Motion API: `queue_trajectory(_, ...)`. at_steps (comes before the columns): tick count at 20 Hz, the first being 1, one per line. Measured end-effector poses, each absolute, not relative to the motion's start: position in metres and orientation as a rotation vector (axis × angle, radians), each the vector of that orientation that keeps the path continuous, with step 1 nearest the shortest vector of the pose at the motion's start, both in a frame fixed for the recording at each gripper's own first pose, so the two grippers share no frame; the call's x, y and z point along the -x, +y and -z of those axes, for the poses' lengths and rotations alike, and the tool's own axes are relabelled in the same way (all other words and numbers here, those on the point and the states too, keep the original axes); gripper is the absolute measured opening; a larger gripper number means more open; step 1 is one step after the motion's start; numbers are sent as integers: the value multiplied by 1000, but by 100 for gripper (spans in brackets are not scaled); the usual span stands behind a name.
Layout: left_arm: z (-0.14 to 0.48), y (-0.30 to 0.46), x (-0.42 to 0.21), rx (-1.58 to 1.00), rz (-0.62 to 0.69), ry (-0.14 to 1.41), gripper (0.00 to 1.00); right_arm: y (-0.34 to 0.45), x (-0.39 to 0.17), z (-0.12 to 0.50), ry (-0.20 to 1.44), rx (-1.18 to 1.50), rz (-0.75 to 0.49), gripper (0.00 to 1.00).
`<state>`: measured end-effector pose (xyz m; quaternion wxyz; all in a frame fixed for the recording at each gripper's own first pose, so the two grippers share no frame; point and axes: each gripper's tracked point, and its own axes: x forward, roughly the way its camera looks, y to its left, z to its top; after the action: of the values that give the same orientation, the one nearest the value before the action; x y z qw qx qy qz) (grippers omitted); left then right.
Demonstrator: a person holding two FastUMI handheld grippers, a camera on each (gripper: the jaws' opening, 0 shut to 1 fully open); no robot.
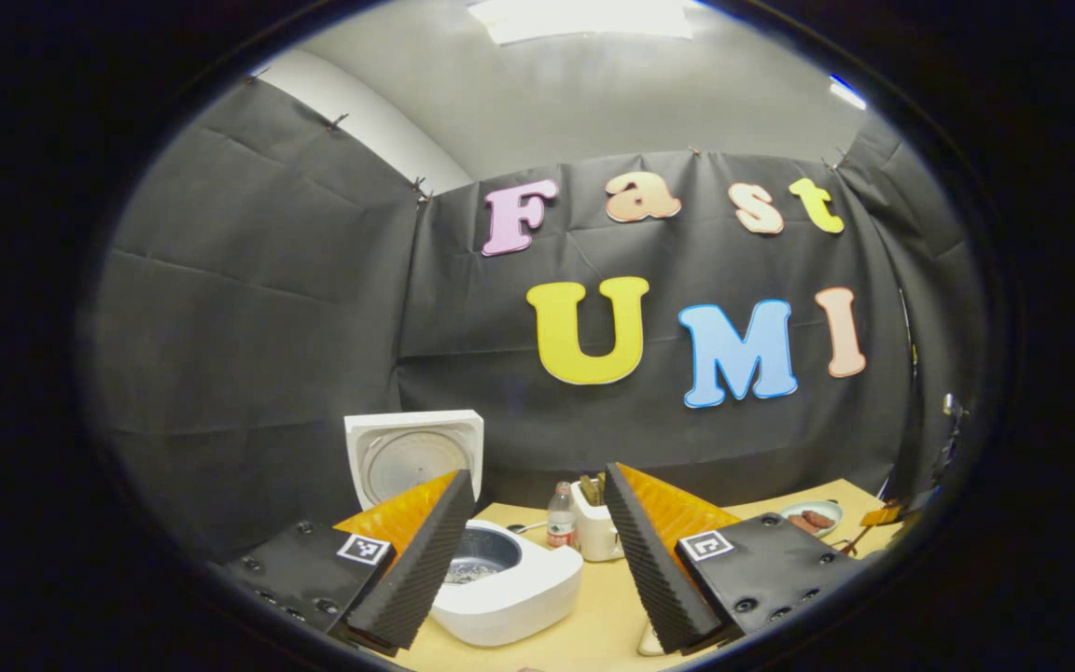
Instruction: Close the left gripper, press the button to open the rice cooker; take a wooden spoon from the chopstick holder with the right hand, scoop a spoonful of rice and pour it into the rice cooker, then put the wooden spoon back into the chopstick holder.
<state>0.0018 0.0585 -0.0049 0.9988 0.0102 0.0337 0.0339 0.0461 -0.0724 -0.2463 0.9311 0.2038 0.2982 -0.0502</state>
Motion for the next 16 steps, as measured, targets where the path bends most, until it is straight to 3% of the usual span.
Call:
queue_trajectory(1,6,61,-4,-22,-72,68,99,-81,-46,240,585,-381,120,58)
queue_trajectory(4,7,71,-15,-33,-96,72,99,-110,-42,208,503,-253,196,99)
queue_trajectory(13,-12,133,-103,-137,-226,45,99,-132,-26,101,281,-61,282,98)
queue_trajectory(16,-24,167,-138,-143,-292,36,94,-133,-20,88,255,-37,307,98)
